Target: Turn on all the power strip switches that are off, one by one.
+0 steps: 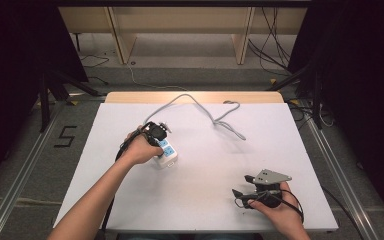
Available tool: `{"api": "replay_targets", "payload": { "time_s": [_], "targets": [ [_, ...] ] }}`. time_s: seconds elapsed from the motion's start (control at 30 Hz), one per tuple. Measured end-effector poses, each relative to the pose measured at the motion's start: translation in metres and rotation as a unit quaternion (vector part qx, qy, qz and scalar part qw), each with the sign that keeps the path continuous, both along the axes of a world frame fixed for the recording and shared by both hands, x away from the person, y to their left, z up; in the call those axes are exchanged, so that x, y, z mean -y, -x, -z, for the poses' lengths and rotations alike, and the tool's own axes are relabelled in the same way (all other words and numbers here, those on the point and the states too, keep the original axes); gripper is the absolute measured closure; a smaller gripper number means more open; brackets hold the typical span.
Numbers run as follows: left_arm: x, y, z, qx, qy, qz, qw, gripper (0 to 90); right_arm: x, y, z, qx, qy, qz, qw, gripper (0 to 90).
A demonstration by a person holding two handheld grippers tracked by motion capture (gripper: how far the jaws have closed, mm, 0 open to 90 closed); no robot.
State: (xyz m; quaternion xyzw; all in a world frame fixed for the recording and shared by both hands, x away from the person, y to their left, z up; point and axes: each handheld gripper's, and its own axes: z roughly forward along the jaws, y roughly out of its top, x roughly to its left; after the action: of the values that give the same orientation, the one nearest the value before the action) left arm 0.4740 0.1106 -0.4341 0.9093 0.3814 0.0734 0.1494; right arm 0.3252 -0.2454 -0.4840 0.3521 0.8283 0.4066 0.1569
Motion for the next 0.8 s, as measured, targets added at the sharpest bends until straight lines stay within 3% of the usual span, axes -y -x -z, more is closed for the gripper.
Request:
{"api": "replay_targets", "payload": {
  "time_s": [0.33,0.5,0.8],
  "targets": [
    [0.0005,0.0022,0.0006,0.009,0.002,0.004,0.9999,90.0,0.0003,-0.0004,0.0000,0.001,0.000,-0.001,1.0000,31.8],
    [0.0009,0.0050,0.0009,0.021,-0.006,0.017,0.9996,89.9,0.0005,-0.0008,0.0003,0.001,0.000,0.000,1.0000,31.8],
    [0.0006,0.0074,-0.0001,0.019,-0.002,0.016,0.9997,89.8,0.0008,-0.0004,0.0000,0.001,0.000,0.000,1.0000,31.8]
  ]
}}
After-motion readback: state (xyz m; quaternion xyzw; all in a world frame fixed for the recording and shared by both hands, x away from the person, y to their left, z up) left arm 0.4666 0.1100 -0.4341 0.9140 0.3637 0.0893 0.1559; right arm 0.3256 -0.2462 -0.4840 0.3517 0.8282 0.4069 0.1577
